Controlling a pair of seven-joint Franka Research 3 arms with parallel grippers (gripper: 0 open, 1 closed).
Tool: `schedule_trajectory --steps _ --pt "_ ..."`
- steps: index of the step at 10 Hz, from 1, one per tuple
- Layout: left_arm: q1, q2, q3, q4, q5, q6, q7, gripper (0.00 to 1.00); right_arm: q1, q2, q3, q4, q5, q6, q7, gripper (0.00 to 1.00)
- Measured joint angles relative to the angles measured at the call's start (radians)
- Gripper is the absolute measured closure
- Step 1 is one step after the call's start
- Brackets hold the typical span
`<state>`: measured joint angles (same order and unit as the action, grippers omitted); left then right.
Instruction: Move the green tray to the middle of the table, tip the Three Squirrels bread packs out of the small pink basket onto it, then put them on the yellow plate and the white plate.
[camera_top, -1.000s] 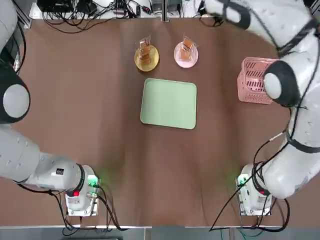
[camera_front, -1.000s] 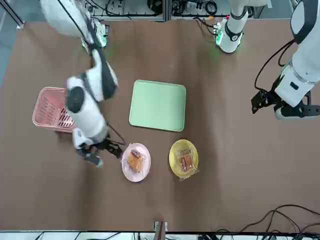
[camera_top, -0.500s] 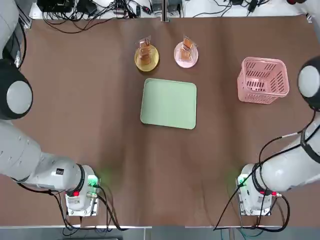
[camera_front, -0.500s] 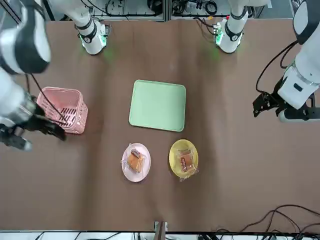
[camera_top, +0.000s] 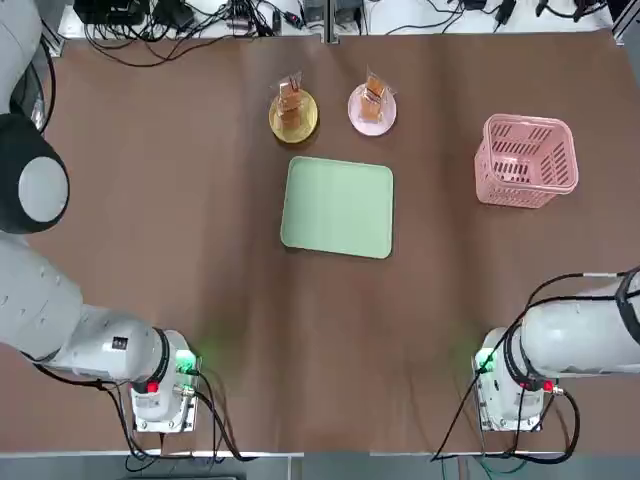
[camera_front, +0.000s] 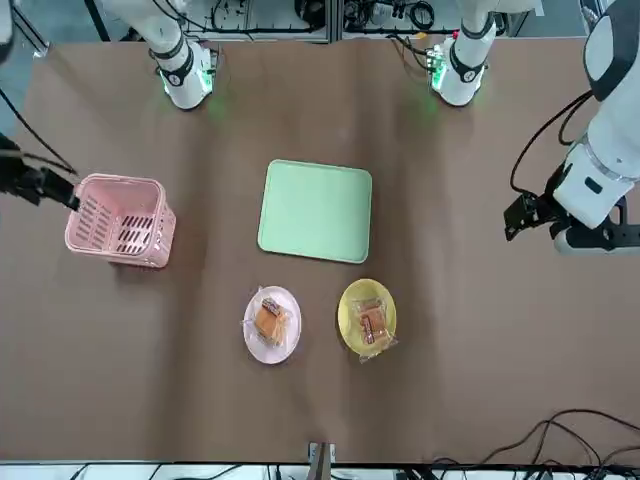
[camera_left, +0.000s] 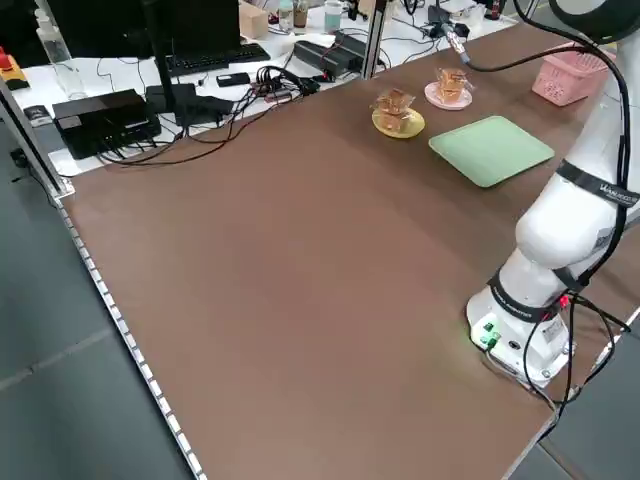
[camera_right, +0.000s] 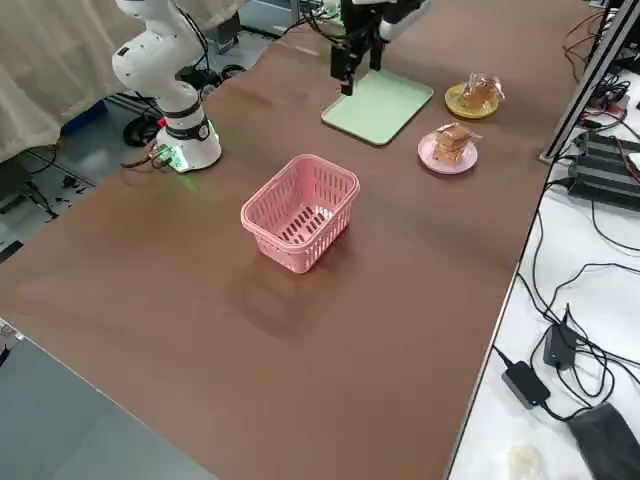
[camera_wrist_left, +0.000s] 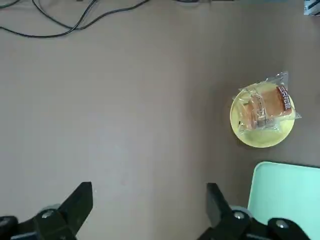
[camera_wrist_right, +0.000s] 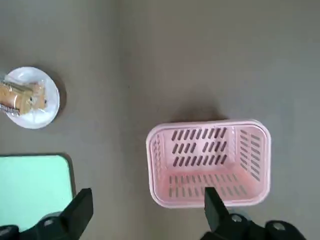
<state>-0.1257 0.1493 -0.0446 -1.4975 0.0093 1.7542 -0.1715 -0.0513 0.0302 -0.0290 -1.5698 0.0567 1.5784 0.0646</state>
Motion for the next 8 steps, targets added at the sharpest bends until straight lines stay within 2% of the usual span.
schedule_trajectory --steps 4,8 --pt "0.000 0.000 0.000 0.002 0.000 -0.001 0.000 0.00 -0.018 -0.043 0.029 -0.071 -0.053 -0.006 -0.038 0.01" --pt "0.000 0.000 0.000 0.002 0.000 -0.003 0.000 0.00 -0.018 -0.049 0.046 -0.077 -0.059 0.010 -0.038 0.03"
